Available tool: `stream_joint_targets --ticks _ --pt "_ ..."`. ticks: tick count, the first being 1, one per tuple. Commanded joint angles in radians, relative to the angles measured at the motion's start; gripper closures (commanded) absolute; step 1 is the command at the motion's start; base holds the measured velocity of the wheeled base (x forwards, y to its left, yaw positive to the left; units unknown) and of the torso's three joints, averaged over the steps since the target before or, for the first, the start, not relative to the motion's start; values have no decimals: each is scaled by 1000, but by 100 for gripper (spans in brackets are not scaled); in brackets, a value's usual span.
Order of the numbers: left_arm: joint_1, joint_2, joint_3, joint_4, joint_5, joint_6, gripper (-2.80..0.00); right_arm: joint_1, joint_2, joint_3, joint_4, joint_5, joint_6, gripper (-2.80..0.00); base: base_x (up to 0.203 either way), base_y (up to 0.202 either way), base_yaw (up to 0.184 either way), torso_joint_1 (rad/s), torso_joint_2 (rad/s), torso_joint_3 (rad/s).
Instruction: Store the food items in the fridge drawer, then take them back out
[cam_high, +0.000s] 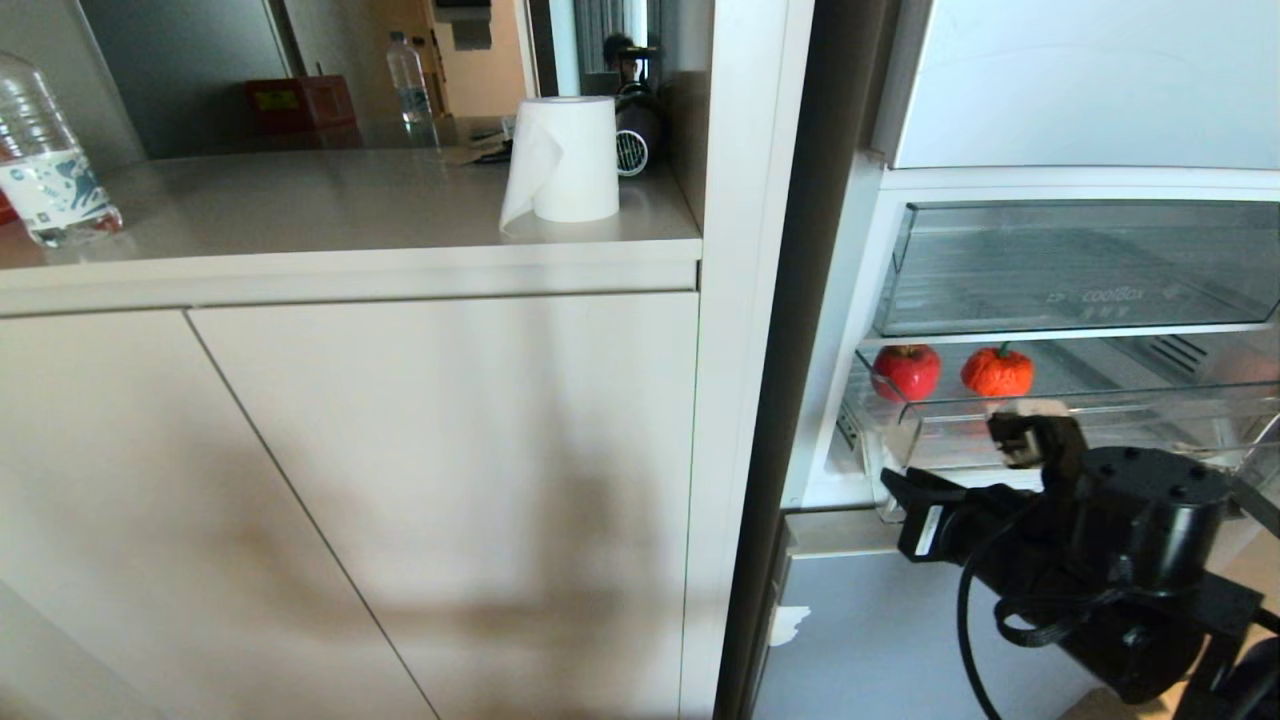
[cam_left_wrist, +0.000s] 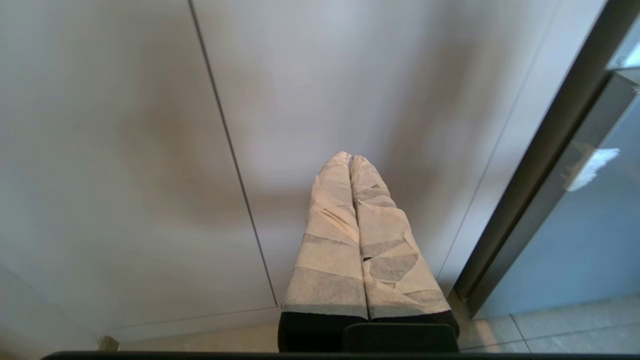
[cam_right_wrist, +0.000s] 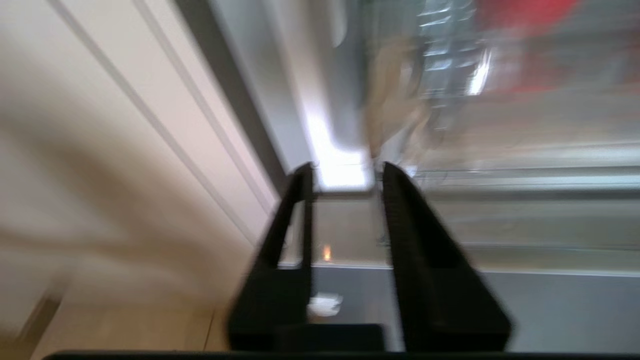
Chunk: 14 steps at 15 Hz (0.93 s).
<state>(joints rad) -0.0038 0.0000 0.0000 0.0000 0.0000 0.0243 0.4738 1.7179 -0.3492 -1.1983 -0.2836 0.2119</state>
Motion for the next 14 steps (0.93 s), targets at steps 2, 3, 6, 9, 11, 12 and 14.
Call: stream_joint_targets --ticks 2,3,6,9,11,12,14 --pt "-1 1 0 0 0 0 0 3 -156 73 -6 -7 0 -280 0 0 0 0 0 0" --pt "-1 1 0 0 0 0 0 2 -220 96 0 -10 -1 -280 0 0 0 0 0 0" --pt "-1 1 0 0 0 0 0 -14 -402 111 111 -31 -10 -280 0 0 0 0 0 0" --pt "-1 0 0 0 0 0 0 -179 -469 -65 474 -32 -36 -280 0 0 0 0 0 0" --pt "-1 1 0 0 0 0 0 -287 -447 -220 653 9 -52 -280 0 0 0 0 0 0" --pt "-1 2 0 0 0 0 0 -327 -404 -286 688 47 -58 -280 0 0 0 0 0 0" --pt "-1 2 0 0 0 0 0 -374 -278 -382 716 81 -74 -280 0 0 0 0 0 0"
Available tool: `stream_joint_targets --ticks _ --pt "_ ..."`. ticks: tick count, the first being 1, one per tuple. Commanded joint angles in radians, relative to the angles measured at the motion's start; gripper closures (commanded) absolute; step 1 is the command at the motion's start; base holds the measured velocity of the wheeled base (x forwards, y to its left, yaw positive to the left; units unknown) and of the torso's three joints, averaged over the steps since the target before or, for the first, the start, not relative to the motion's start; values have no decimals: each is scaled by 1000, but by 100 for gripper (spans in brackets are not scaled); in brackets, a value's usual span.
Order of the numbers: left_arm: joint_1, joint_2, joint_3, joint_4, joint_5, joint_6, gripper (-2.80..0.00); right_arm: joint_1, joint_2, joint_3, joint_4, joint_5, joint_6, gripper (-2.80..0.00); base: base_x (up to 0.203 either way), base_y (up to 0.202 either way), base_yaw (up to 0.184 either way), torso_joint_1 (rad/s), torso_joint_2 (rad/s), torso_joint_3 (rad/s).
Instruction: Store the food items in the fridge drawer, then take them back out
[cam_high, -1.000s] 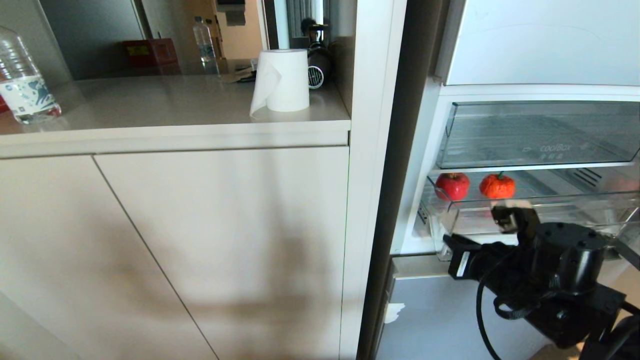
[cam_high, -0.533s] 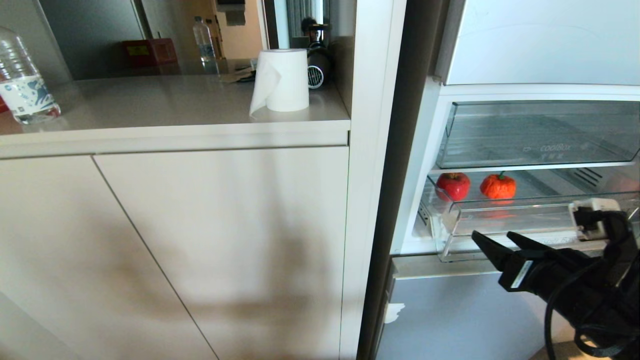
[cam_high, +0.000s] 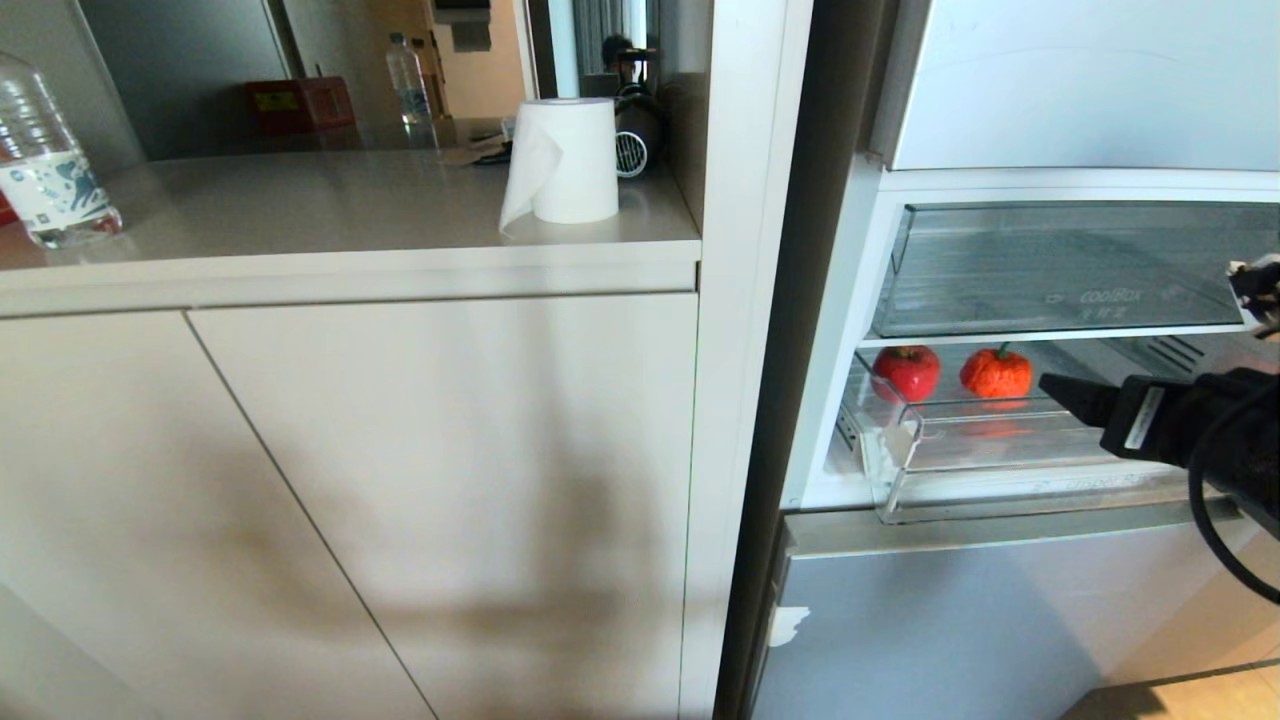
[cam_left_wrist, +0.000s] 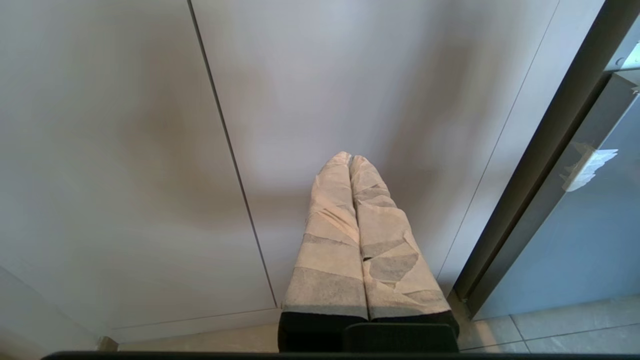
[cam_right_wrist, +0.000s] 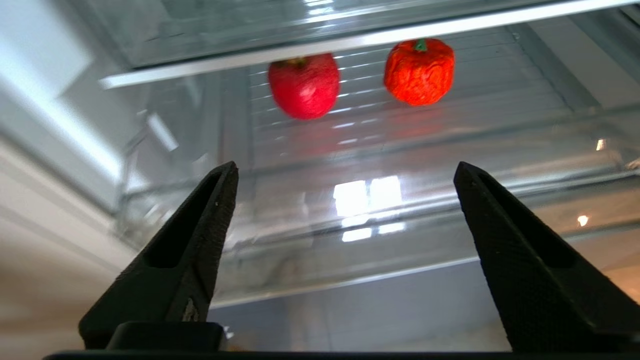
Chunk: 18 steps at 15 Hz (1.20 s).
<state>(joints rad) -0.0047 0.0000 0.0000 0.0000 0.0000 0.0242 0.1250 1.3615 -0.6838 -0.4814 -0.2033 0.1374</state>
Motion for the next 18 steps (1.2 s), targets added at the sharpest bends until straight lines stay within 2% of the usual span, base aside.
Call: stream_joint_targets --ticks 1,7,13,18 --pt "0 2 0 0 0 0 0 -43 145 -89 5 9 -13 -280 0 0 0 0 0 0" --pt "0 2 0 0 0 0 0 -101 403 -321 30 70 -124 -280 0 0 0 0 0 0" --pt "0 1 0 0 0 0 0 -123 343 -394 365 91 -137 -280 0 0 0 0 0 0" --pt "0 2 0 0 0 0 0 -164 154 -467 714 167 -138 -280 0 0 0 0 0 0"
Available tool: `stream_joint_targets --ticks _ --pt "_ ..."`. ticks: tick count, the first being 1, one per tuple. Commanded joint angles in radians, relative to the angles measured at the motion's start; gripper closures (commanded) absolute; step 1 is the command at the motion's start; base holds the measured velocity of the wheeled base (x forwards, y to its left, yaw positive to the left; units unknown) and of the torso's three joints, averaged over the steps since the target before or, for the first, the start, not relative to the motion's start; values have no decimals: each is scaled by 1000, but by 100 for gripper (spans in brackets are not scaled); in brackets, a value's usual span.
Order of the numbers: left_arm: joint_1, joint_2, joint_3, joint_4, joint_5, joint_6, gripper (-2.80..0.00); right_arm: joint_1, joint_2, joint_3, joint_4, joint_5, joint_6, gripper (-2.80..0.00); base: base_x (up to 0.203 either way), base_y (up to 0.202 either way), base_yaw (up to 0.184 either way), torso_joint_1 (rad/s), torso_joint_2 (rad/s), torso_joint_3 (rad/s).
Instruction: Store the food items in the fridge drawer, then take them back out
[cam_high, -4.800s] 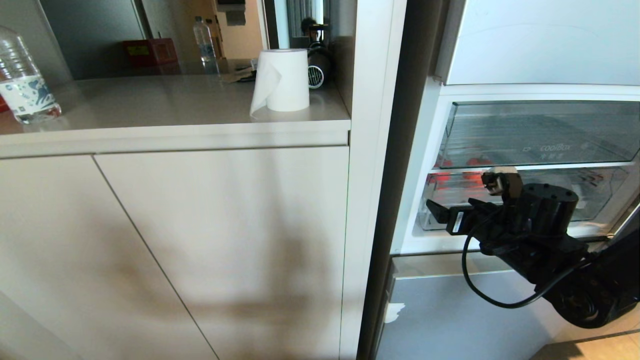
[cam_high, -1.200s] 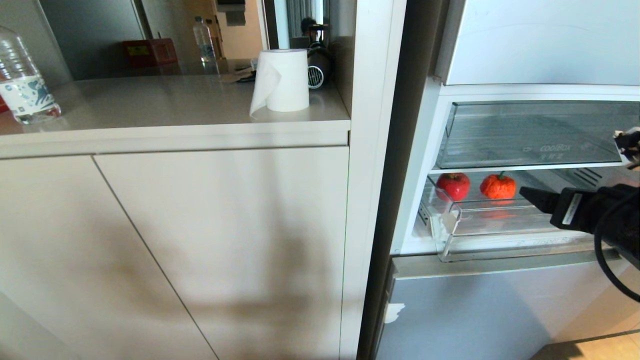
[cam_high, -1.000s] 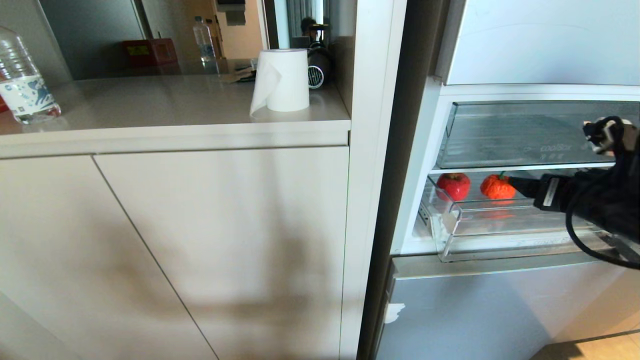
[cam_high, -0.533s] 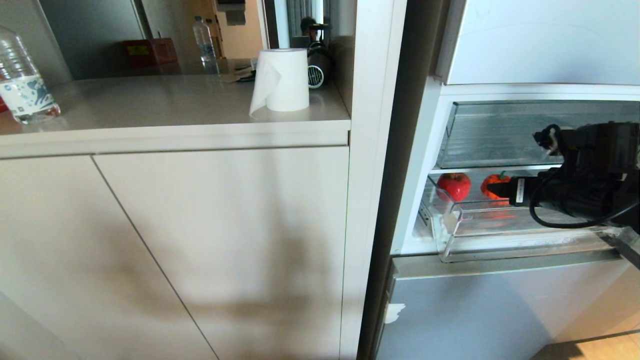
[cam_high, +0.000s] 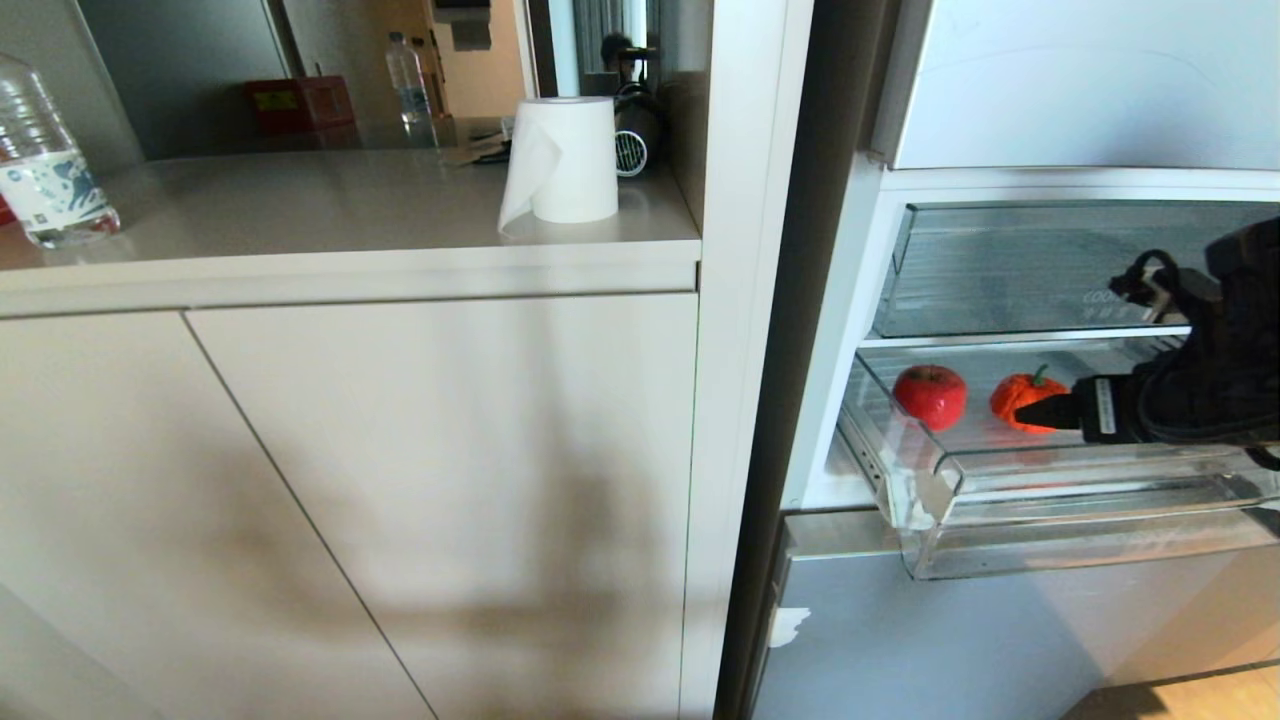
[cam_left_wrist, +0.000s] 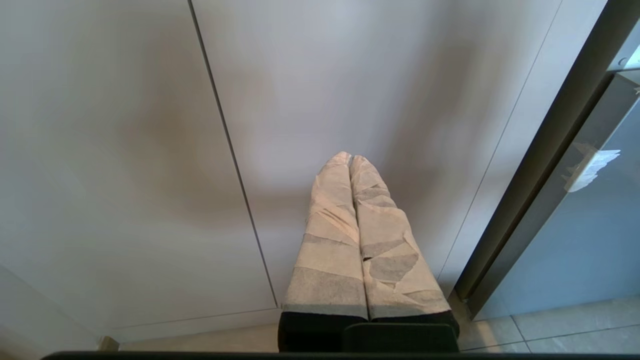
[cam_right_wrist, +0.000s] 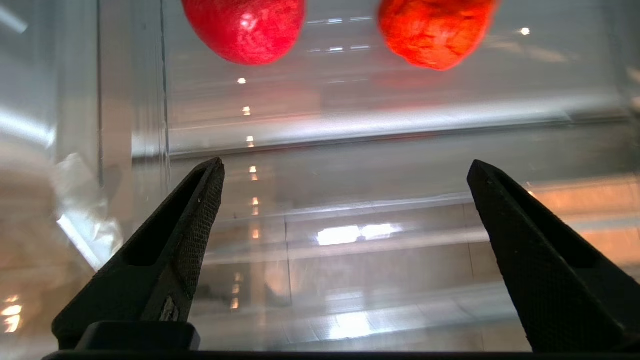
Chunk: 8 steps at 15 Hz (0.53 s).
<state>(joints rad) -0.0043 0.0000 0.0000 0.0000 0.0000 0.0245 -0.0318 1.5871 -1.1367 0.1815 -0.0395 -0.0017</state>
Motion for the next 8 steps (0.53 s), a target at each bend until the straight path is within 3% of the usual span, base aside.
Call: stream_joint_targets --ticks 1,3,8 --pt "0 2 0 0 0 0 0 -23 -105 -35 139 25 -7 -280 0 0 0 0 0 0" --pt "0 0 0 0 0 0 0 -46 -128 -60 244 43 -25 -280 0 0 0 0 0 0" --pt "0 0 0 0 0 0 0 -80 -92 -47 240 47 -15 -280 0 0 0 0 0 0"
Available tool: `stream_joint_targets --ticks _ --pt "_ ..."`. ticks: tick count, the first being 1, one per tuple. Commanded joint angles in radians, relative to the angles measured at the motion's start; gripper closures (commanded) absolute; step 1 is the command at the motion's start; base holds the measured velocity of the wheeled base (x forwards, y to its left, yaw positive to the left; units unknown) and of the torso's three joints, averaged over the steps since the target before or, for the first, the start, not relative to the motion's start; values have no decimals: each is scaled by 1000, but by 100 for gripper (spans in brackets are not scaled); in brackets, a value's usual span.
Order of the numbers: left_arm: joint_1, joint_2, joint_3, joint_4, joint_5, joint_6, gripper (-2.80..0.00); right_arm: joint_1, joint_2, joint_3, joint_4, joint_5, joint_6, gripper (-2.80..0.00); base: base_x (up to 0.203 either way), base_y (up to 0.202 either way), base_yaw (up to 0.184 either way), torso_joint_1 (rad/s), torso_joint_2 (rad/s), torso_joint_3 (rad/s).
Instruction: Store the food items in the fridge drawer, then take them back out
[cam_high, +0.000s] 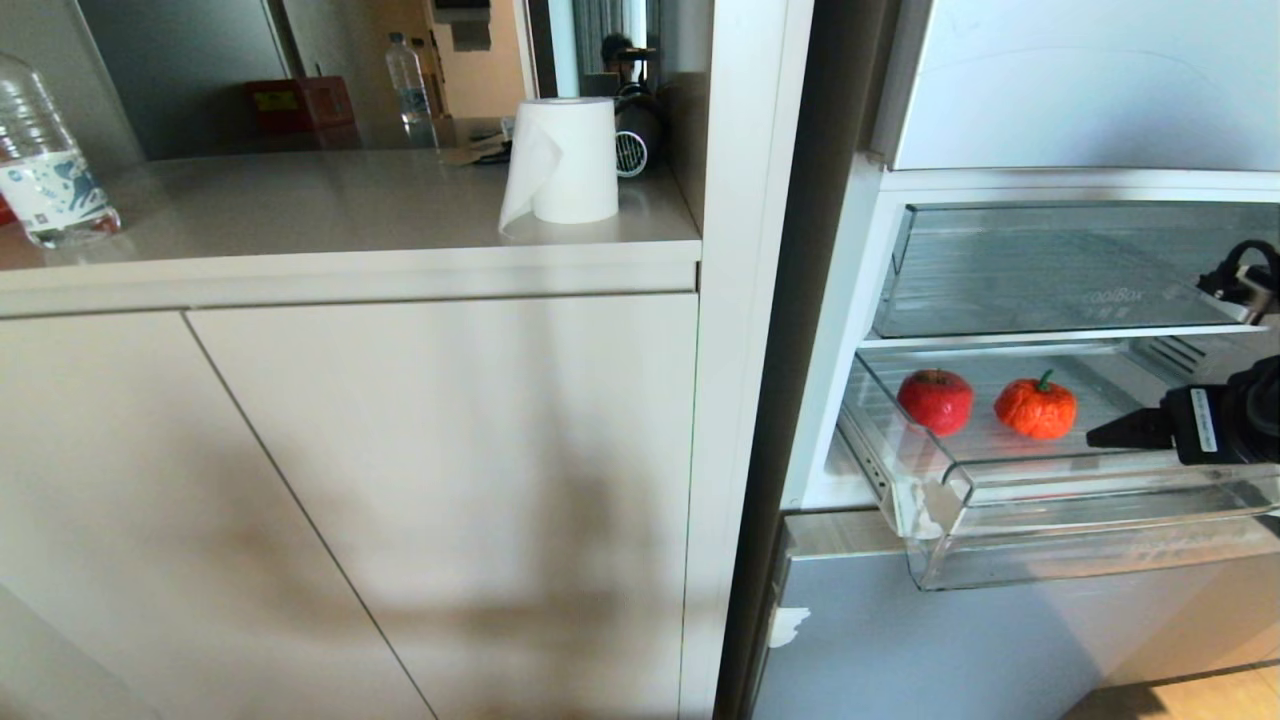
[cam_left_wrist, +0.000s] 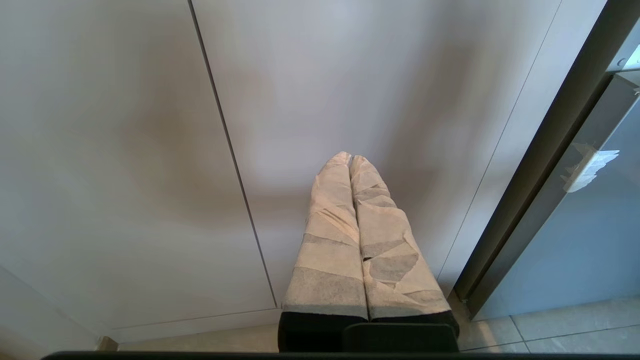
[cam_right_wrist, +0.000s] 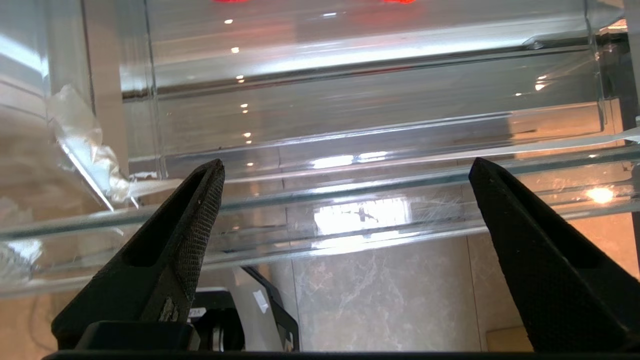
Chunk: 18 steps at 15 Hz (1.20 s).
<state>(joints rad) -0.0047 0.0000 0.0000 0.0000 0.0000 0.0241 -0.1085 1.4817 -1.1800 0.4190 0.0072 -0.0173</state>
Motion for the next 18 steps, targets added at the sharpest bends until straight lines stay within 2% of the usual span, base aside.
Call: stream_joint_targets --ticks 1,9,15,18 --pt "0 2 0 0 0 0 0 -6 29 -8 -5 2 2 -280 0 0 0 0 0 0" --pt "0 0 0 0 0 0 0 -34 -66 51 -5 28 -30 -280 0 0 0 0 0 0" --pt "0 2 0 0 0 0 0 -32 59 -16 -17 30 -21 -280 0 0 0 0 0 0" --pt "0 2 0 0 0 0 0 -33 118 -9 -103 24 -20 -280 0 0 0 0 0 0"
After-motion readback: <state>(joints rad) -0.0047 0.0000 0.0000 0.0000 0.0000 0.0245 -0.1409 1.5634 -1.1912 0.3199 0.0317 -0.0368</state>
